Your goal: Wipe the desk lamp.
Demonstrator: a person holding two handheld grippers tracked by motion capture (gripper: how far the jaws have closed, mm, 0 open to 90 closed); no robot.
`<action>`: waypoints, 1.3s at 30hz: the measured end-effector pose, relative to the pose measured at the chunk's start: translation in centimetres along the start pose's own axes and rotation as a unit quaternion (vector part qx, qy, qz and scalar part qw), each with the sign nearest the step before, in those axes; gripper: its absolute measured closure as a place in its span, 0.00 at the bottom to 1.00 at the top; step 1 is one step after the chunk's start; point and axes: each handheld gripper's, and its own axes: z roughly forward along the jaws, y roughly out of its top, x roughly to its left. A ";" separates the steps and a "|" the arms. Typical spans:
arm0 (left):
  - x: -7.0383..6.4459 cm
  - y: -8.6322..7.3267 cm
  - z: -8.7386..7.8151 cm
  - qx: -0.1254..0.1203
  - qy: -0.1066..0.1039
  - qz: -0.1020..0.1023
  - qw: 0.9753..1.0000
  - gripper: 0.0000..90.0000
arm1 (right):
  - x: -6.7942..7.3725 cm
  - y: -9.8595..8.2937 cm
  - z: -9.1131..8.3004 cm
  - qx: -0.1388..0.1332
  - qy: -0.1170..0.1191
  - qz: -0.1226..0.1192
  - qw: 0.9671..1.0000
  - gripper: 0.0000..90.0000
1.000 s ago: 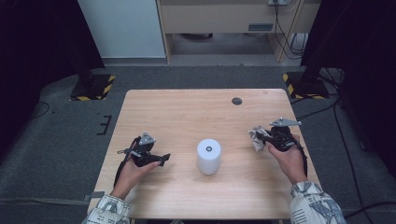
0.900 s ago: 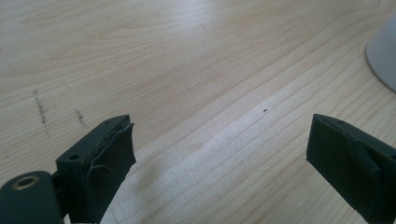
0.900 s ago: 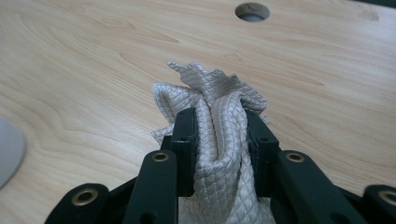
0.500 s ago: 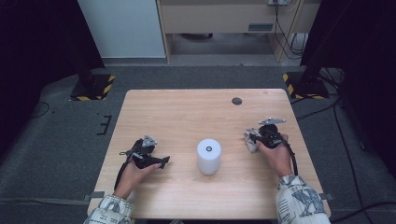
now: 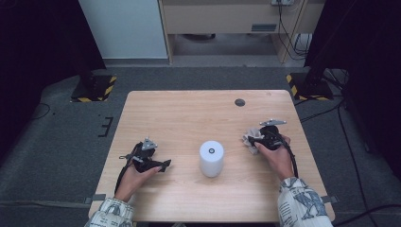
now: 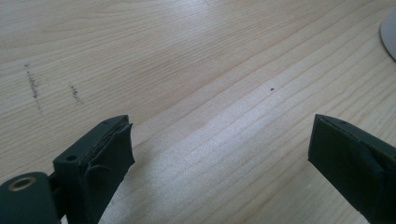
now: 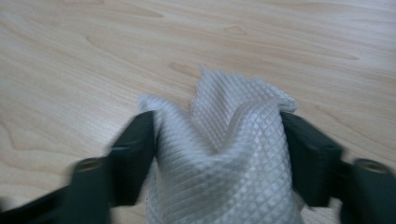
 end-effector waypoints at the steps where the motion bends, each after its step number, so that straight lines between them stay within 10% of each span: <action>1: 0.0 -0.1 0.0 -0.001 0.000 0.000 1.000 0.07 | 0.1 0.0 -0.1 -0.002 -0.004 0.002 1.000 0.26; 14: 0.2 -0.7 -0.3 0.020 0.041 0.025 0.999 0.07 | 1.5 1.1 -3.3 -0.089 0.016 0.006 0.996 0.08; 31: 0.0 -1.0 -0.6 0.026 0.037 0.020 0.999 0.06 | 1.9 -5.0 -7.2 -0.053 0.040 -0.030 0.997 0.09; 39: 0.0 -1.2 -0.2 0.031 0.039 0.013 0.999 0.05 | 0.6 -8.4 -6.8 -0.032 -0.010 -0.045 0.998 0.09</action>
